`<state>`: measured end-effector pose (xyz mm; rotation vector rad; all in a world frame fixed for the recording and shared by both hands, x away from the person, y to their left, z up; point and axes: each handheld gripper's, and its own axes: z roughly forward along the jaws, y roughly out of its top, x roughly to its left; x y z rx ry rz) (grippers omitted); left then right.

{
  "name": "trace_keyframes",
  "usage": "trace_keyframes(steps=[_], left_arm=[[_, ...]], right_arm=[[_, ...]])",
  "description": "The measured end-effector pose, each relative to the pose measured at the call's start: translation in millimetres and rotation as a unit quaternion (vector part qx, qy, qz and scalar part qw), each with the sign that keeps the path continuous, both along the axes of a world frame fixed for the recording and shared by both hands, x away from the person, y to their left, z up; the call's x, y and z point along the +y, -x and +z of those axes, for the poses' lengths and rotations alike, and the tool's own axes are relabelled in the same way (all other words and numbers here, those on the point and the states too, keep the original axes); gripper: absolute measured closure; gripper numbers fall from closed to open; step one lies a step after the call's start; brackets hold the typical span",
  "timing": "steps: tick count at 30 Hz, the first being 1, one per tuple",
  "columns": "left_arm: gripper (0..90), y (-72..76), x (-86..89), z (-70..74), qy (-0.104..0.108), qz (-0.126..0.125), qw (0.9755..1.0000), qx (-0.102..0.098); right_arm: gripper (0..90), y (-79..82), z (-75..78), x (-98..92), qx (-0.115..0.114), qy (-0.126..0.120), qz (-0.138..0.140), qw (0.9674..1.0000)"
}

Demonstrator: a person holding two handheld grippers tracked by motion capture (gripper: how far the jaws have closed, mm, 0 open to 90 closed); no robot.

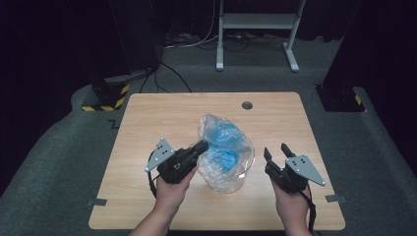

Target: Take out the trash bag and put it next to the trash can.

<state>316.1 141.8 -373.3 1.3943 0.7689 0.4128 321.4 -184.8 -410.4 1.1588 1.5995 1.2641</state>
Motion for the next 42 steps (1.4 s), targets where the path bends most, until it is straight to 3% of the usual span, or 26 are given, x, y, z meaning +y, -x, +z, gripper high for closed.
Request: trace_keyframes(steps=[4, 8, 10, 16, 24, 29, 42], left_arm=[[88.6, 3.9, 0.4, 6.3, -0.001, -0.002, 0.9998, -0.021], [88.8, 6.4, 0.3, 9.9, 0.001, -0.005, 0.9996, -0.029], [88.9, 8.6, 1.5, 13.7, 0.01, -0.009, 0.9992, -0.038], [89.0, 14.0, 5.9, 23.0, 0.014, -0.006, 0.998, -0.062], [89.0, 12.4, 18.5, 23.9, 0.014, 0.01, 0.998, -0.061], [89.0, 11.8, 30.9, 22.4, 0.006, 0.033, 0.9975, -0.062], [89.0, 15.4, 71.8, 20.8, 0.008, 0.096, 0.9934, -0.063]], right_arm=[[33.7, -5.8, -7.8, -4.5, 0.02, -0.001, -0.011, 0.9997], [30.0, -9.8, -13.4, -7.9, 0.037, -0.008, -0.016, 0.9991], [23.7, -13.0, -17.8, -10.3, 0.05, -0.013, -0.026, 0.9983], [18.5, -16.8, -21.6, -12.7, 0.058, -0.019, -0.048, 0.997], [15.7, -20.3, -24.0, -13.3, 0.062, -0.02, -0.065, 0.9958], [15.7, -23.3, -26.2, -16.4, 0.069, -0.025, -0.069, 0.9949], [15.7, -34.1, -29.3, -8.3, 0.072, -0.022, -0.06, 0.9953]])
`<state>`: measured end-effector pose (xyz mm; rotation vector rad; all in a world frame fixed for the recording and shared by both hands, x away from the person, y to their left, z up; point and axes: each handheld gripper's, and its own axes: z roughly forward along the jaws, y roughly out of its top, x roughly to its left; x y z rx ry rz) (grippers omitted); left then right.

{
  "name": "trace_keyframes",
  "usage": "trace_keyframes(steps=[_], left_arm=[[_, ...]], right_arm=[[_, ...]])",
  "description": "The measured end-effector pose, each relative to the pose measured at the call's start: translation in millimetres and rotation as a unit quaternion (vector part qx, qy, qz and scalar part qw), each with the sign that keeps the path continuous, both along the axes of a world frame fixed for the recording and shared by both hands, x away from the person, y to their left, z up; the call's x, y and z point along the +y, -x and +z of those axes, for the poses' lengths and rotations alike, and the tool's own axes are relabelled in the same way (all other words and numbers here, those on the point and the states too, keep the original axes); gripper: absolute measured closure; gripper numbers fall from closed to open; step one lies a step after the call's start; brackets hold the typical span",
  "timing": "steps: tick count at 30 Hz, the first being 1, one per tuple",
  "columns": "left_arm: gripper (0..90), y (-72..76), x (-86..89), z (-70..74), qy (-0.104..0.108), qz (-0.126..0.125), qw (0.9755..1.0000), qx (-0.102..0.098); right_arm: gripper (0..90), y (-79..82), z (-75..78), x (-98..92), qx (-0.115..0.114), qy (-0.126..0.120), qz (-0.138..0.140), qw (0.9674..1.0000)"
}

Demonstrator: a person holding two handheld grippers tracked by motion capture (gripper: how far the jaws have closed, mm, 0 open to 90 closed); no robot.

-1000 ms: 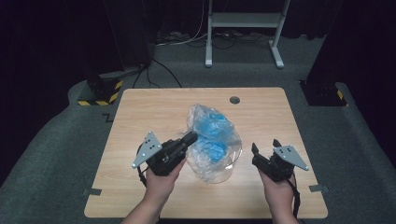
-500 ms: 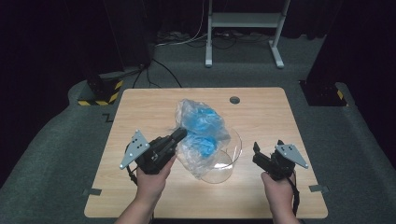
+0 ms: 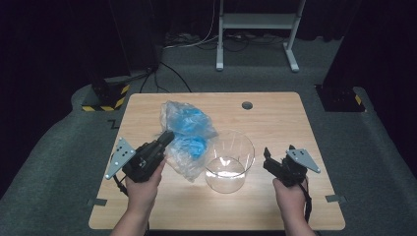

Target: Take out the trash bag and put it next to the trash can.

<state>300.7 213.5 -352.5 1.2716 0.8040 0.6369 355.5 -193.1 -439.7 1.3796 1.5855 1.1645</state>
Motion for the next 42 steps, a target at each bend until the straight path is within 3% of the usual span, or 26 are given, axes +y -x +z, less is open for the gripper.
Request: trace_keyframes(steps=[7, 11, 16, 20, 21, 24, 26, 31, 35, 36, 38, 40, 41, 42], left_arm=[[89.0, 4.4, 21.0, -8.4, -0.015, 0.039, 0.9991, 0.008], [89.0, 1.4, 33.7, -25.5, -0.021, 0.066, 0.997, 0.036], [89.0, -4.9, 39.0, -43.5, -0.025, 0.08, 0.9944, 0.065], [89.0, -9.2, 37.0, -53.1, -0.032, 0.084, 0.993, 0.076], [89.0, -13.2, 34.2, -60.2, -0.036, 0.08, 0.9922, 0.089], [88.9, -18.2, 29.5, -67.1, -0.038, 0.08, 0.9911, 0.1], [88.9, -25.4, 23.3, -76.4, -0.053, 0.082, 0.9885, 0.115], [88.9, -38.1, 13.0, -90.3, -0.058, 0.076, 0.9854, 0.141], [88.9, -49.0, -4.7, -105.1, -0.102, 0.065, 0.9789, 0.165], [88.9, -52.5, -9.0, -111.6, -0.139, 0.057, 0.9725, 0.178], [88.8, -54.7, -14.6, -116.2, -0.14, 0.059, 0.9711, 0.184], [88.7, -57.1, -23.5, -124.3, -0.18, 0.048, 0.9636, 0.191], [88.6, -57.1, -23.5, -124.3, -0.18, 0.048, 0.9636, 0.191], [88.2, -57.7, -26.3, -126.6, -0.19, 0.043, 0.9607, 0.198]], right_arm=[[15.7, -6.7, -2.4, 2.4, 0.002, -0.001, 0.001, 1.0], [15.7, -12.1, -3.5, 2.9, 0.006, -0.005, -0.002, 1.0], [15.7, -16.1, -6.0, 4.6, 0.011, -0.004, -0.002, 0.9999], [15.7, -16.8, -7.8, 5.2, 0.015, -0.003, 0.0, 0.9999], [15.7, -16.5, -8.4, 5.4, 0.016, -0.002, -0.001, 0.9999], [15.7, -15.2, -9.3, 5.1, 0.017, -0.001, 0.0, 0.9999], [15.7, -13.9, -10.0, 4.4, 0.017, 0.002, 0.0, 0.9998], [15.7, -9.8, -12.0, 0.3, 0.021, 0.005, -0.006, 0.9998], [15.7, -8.1, -13.3, -3.6, 0.023, 0.006, -0.01, 0.9997], [15.7, -7.4, -14.2, -5.4, 0.025, 0.006, -0.012, 0.9996], [15.7, -6.9, -14.6, -6.0, 0.027, 0.005, -0.014, 0.9995], [15.7, -6.2, -15.3, -6.6, 0.028, 0.007, -0.013, 0.9995], [15.7, -6.2, -15.3, -6.6, 0.028, 0.007, -0.013, 0.9995], [15.7, -6.0, -15.4, -5.6, 0.028, 0.007, -0.012, 0.9995]])
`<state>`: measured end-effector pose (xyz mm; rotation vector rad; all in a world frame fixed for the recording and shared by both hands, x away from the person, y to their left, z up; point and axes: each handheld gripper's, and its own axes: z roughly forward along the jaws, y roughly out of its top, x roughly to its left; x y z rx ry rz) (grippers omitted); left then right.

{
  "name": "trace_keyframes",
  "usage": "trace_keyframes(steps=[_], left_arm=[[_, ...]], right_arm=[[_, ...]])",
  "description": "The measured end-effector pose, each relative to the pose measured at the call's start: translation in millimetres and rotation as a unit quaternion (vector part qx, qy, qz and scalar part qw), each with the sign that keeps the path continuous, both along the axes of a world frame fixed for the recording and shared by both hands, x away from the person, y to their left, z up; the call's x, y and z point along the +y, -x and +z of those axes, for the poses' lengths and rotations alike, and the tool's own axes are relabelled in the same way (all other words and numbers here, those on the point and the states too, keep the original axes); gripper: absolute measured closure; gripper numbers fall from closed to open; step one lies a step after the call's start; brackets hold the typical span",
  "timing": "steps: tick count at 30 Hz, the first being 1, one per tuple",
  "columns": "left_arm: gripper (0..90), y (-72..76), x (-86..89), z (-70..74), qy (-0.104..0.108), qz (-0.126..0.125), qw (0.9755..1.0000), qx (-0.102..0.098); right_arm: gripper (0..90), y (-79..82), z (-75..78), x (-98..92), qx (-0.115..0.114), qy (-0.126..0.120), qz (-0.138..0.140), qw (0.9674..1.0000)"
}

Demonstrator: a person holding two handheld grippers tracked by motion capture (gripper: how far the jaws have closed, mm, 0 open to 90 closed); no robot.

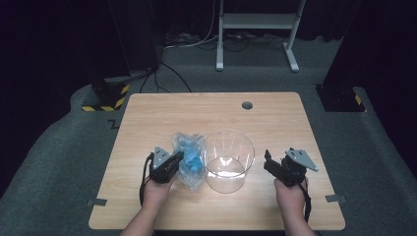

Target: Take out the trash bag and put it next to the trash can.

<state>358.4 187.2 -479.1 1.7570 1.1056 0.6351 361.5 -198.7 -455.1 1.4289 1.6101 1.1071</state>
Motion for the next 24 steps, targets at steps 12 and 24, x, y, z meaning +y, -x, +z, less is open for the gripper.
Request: trace_keyframes(steps=[12, 24], left_arm=[[42.9, 16.5, 25.0, 32.3, 0.051, 0.007, 0.9985, -0.019], [33.8, 21.4, 85.4, 23.0, 0.018, 0.045, 0.9988, -0.009]], right_arm=[[15.7, -0.3, -2.4, 5.1, 0.006, 0.016, 0.012, 0.9998], [15.8, -6.2, -10.6, 6.6, 0.022, 0.02, 0.024, 0.9993]])
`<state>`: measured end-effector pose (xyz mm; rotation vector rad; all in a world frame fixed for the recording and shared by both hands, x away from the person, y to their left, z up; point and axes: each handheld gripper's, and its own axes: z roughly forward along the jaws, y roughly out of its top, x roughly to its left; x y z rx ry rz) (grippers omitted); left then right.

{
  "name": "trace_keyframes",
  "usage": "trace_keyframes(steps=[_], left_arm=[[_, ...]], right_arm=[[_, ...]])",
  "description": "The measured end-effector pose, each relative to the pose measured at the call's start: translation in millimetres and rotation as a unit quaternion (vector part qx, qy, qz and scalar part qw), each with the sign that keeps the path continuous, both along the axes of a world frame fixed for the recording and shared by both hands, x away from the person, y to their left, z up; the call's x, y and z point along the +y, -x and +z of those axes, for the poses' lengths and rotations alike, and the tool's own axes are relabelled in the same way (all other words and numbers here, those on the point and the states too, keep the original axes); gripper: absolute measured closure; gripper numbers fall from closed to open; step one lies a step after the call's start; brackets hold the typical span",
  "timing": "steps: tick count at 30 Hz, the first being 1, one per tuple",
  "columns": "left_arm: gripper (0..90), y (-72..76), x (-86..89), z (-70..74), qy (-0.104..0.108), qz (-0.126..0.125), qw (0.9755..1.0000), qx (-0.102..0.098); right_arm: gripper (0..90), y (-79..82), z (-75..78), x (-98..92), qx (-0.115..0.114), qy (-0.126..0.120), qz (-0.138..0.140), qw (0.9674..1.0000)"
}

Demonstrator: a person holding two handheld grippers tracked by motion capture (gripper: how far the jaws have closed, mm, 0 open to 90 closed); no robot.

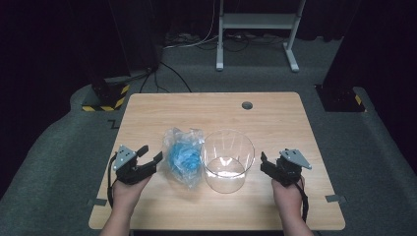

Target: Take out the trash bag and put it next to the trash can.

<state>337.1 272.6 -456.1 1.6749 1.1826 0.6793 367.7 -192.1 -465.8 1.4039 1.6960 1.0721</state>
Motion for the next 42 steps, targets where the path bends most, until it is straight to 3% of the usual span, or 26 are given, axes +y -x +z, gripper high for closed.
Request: trace_keyframes(steps=[1, 3, 4, 5, 6, 8, 9, 11, 14, 20, 42], left_arm=[[32.0, 0.0, 0.0, 0.0, 0.0, 0.0, 1.0, 0.0], [29.1, -4.8, 6.5, -16.5, -0.025, 0.009, 0.9991, 0.031], [27.8, -8.1, 12.9, -29.9, -0.032, 0.014, 0.9976, 0.06], [26.5, -8.1, 12.9, -29.9, -0.032, 0.014, 0.9976, 0.06], [26.1, -9.5, 19.9, -40.3, -0.033, 0.029, 0.9957, 0.081], [24.7, -10.0, 23.8, -45.2, -0.035, 0.036, 0.9948, 0.088], [24.1, -10.7, 31.2, -53.7, -0.027, 0.054, 0.9923, 0.108], [23.7, -10.7, 34.2, -57.2, -0.024, 0.061, 0.9912, 0.115], [23.4, -10.9, 39.8, -66.1, -0.031, 0.08, 0.9876, 0.132], [22.6, -12.0, 41.2, -71.8, -0.037, 0.092, 0.9846, 0.144], [21.3, -13.5, 38.0, -72.0, -0.053, 0.095, 0.9836, 0.144]], right_arm=[[15.8, -0.4, -1.2, 0.8, 0.001, 0.001, 0.003, 1.0], [15.8, -1.0, -3.6, 2.7, 0.006, 0.004, 0.008, 0.9999], [15.8, -1.3, -4.6, 3.5, 0.008, 0.007, 0.01, 0.9999], [15.8, -1.5, -5.8, 4.2, 0.009, 0.009, 0.014, 0.9998], [15.8, -1.6, -7.0, 5.2, 0.011, 0.009, 0.016, 0.9998], [15.8, -1.7, -8.1, 5.8, 0.013, 0.011, 0.02, 0.9997], [15.8, -2.0, -11.7, 7.4, 0.019, 0.013, 0.026, 0.9994], [15.8, -2.2, -13.0, 7.8, 0.021, 0.015, 0.029, 0.9993], [15.8, -3.6, -18.6, 9.3, 0.032, 0.019, 0.035, 0.9987], [15.9, -4.2, -21.4, 7.6, 0.04, 0.016, 0.035, 0.9984], [16.0, -6.9, -22.6, -3.0, 0.047, 0.003, 0.021, 0.9987]])
